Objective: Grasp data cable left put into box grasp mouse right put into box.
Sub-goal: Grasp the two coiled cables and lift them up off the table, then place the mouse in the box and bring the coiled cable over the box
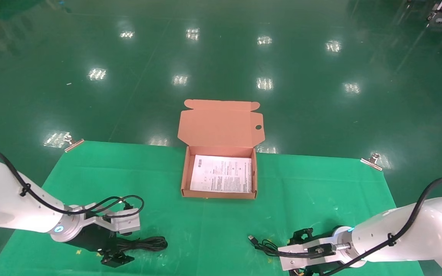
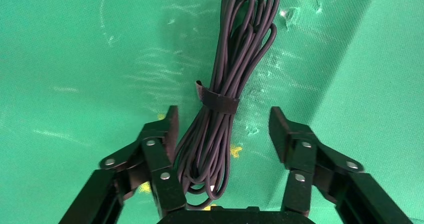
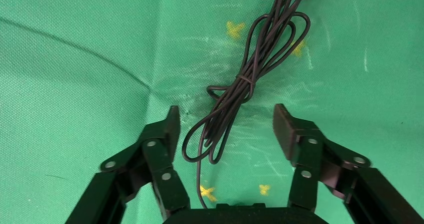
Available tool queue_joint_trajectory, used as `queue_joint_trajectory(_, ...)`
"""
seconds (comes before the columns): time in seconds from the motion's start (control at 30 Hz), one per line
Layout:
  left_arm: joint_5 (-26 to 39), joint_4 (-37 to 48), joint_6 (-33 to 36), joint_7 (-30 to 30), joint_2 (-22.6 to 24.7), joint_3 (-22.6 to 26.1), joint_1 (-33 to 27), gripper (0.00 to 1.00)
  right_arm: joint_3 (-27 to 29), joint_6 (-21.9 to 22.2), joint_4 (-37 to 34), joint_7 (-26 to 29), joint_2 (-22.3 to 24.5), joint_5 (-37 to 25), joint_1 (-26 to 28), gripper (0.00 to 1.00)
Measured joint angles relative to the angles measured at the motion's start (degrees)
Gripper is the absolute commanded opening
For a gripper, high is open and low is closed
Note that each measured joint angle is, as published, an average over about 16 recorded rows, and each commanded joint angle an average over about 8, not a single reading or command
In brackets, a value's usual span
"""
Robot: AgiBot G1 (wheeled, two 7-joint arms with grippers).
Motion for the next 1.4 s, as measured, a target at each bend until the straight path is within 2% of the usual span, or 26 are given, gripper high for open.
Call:
queue_joint_trajectory(0.6,0.0,-0.5,0.1,0.0,-0.1,0.0,0.0,0.0,0.1,-0.2,0.3,0.2,0.3,0.1,0.2,0.0)
queue_joint_trajectory(0.83,0.1,-2.8,0.4,0.7,-1.5,-0.2,-0.9,0.0,1.7,-1.0,1.9,2.3,2.5,0.8,2.4,0.0)
queue_joint_trajectory(1.17,1.4,-16.2,-1.2,-1.4,-6.3,-1.6,-4.3,0.0,7.5,0.5,6.5,8.3,6.8,1.9,10.7,0.0)
queue_joint_trajectory(1.4,4.1,-27.8,-4.9,-6.2,-8.1,-3.0,-6.9,0.0,11.1,4.5,5.7,9.7,3.2,3.2,17.9,0.0)
